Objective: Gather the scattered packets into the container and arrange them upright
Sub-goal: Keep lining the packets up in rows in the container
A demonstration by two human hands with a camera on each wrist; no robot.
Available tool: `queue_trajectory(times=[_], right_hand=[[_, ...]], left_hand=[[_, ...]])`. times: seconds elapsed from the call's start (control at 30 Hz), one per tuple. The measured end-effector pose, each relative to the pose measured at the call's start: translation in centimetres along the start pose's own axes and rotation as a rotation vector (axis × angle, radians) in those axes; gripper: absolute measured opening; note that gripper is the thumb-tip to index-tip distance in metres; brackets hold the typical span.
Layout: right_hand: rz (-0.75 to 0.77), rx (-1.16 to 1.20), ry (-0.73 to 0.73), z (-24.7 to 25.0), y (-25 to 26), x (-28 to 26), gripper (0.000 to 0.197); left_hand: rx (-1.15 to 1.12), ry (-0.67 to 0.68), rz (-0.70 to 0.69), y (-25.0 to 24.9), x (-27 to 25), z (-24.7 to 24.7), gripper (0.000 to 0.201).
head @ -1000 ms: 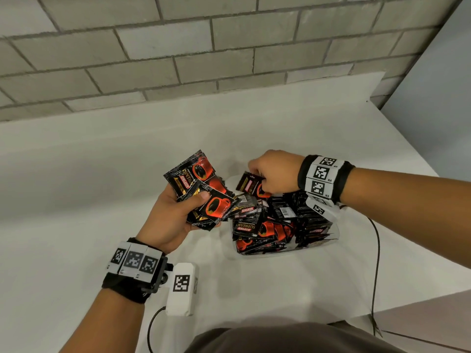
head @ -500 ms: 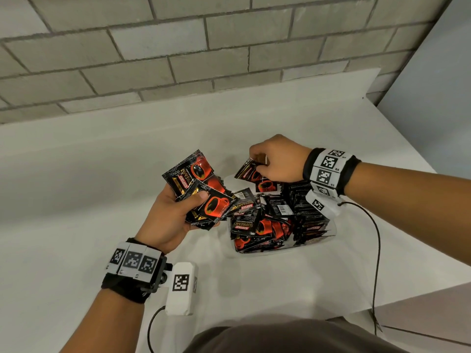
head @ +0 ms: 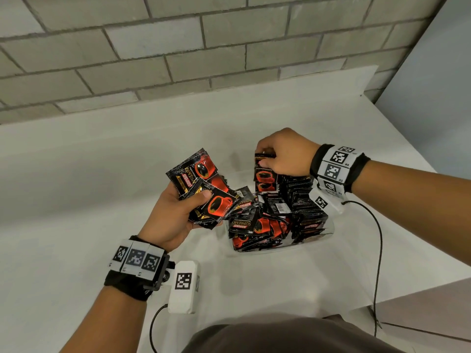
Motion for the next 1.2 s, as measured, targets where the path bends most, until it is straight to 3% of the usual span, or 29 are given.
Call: queue_trajectory(times=[0.2, 0.47, 0.8, 0.93, 1.2], right_hand=[[-0.014, -0.105, 0.1, -0.8, -0.1, 0.5, 0.02], [-0.04, -0.172, 0.07, -2.2, -0.5, 1.1, 0.033], [-0.069, -0.206, 0.115, -1.6, -0.9, 1.4, 0.024], [-0.053, -0.256, 0.123, -1.6, -0.9, 1.4, 0.037], [-0.028, -0.095, 0.103, 0.5, -0.5, 0.5, 0.041]], left_hand=[[0.008, -0.009, -0.003, 0.0, -0.1, 0.1, 0.054], [0.005, -0.01, -0.006, -0.2, -0.2, 0.2, 0.054], [0.003, 0.008, -0.006, -0.2, -0.2, -0.1, 0.051], [0.002, 0.009, 0.004, -0.3, -0.2, -0.3, 0.053], [0.007, 0.021, 0.02, -0.2, -0.2, -0.7, 0.053]])
Point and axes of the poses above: each hand's wrist, its own x-axis towards the middle knuckle, its own z-axis out of the back of the hand, y = z × x, the point moved 1 cm from there along x, towards the middle knuckle, and after that the axes turned 14 degrees about -x, right-handed, at the moved point
